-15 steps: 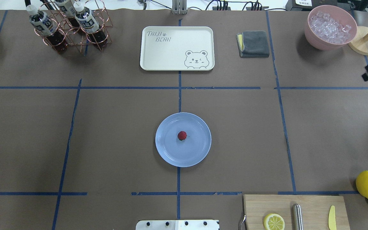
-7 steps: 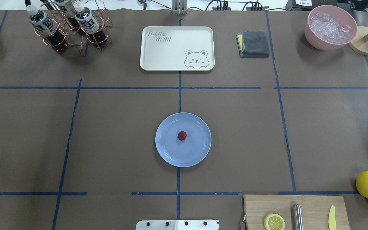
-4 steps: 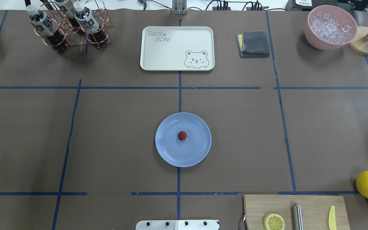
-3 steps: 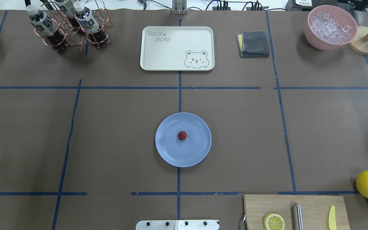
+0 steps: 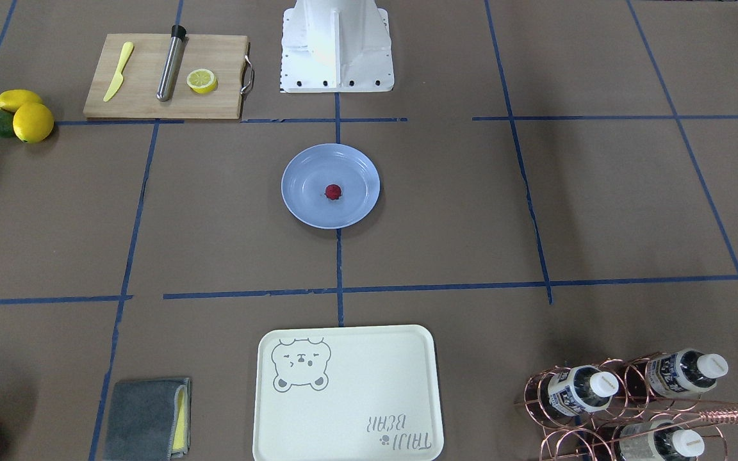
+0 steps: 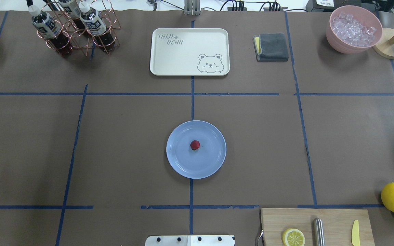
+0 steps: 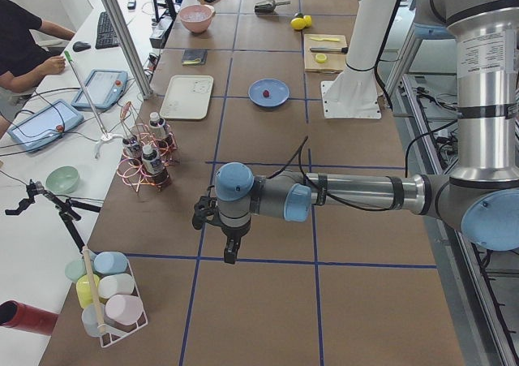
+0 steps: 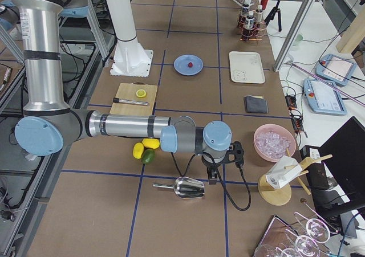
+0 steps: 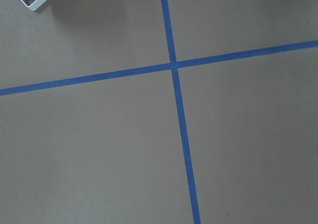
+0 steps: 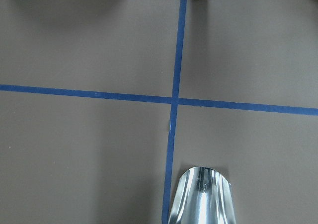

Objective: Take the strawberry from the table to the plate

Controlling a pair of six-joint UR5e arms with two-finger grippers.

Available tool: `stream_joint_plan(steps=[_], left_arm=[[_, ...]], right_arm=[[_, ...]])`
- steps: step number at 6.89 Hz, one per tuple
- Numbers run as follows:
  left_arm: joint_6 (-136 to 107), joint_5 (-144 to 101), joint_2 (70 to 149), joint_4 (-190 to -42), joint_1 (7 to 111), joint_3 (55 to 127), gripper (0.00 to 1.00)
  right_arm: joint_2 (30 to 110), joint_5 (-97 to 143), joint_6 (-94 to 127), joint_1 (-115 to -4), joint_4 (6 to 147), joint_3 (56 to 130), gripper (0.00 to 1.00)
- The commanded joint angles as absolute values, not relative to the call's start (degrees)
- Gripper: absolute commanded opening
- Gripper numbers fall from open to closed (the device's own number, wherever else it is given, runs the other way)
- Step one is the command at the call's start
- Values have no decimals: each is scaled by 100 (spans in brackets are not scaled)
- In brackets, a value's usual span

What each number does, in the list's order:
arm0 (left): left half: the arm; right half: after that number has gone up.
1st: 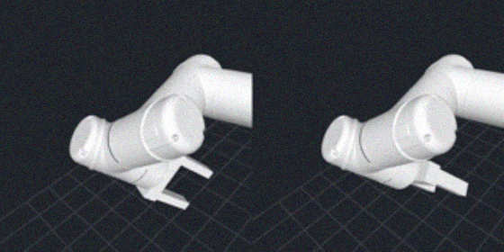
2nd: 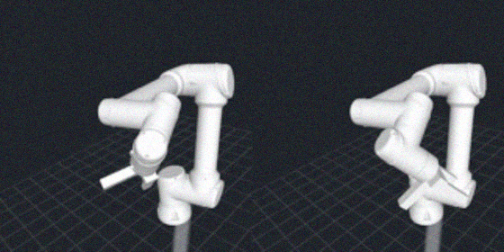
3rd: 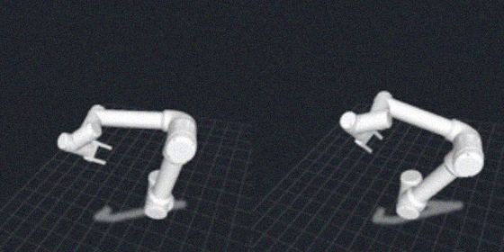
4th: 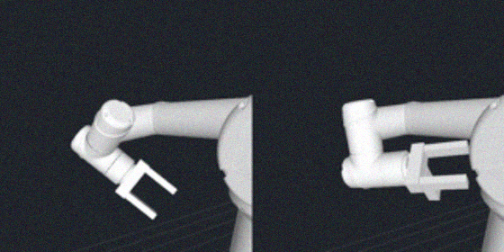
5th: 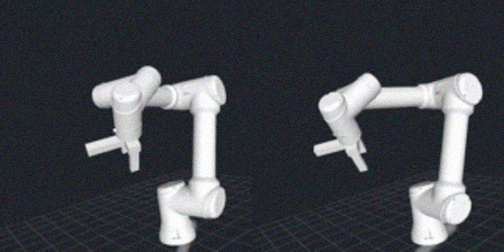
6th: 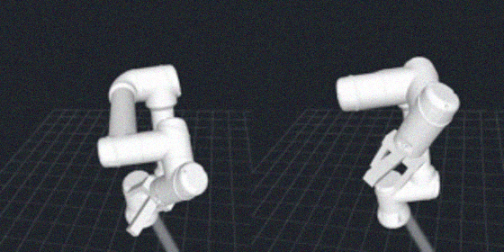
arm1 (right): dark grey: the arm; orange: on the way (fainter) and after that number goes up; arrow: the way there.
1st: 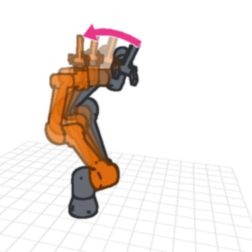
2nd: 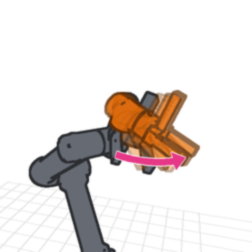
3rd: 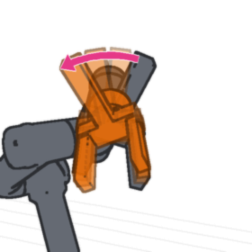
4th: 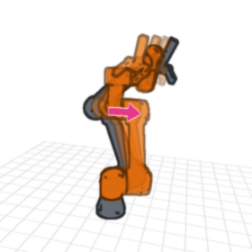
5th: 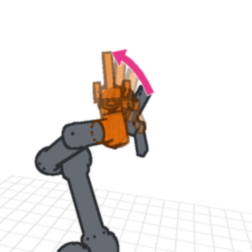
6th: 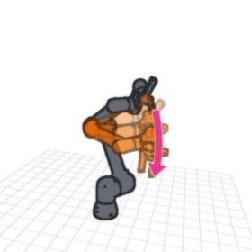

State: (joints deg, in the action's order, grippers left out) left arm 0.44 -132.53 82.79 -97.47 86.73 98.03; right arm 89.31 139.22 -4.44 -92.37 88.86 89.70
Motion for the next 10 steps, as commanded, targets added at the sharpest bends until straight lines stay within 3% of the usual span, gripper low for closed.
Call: stream_joint_plan(steps=[1,10], left_arm=[[44,-13254,8279,-9747,8675,9800,100],[44,-13254,8297,-9800,8675,9712,100]], right_arm=[[8930,13922,-439,-9237,8886,8974,100],[8877,13922,-439,-9237,8886,9018,100]])
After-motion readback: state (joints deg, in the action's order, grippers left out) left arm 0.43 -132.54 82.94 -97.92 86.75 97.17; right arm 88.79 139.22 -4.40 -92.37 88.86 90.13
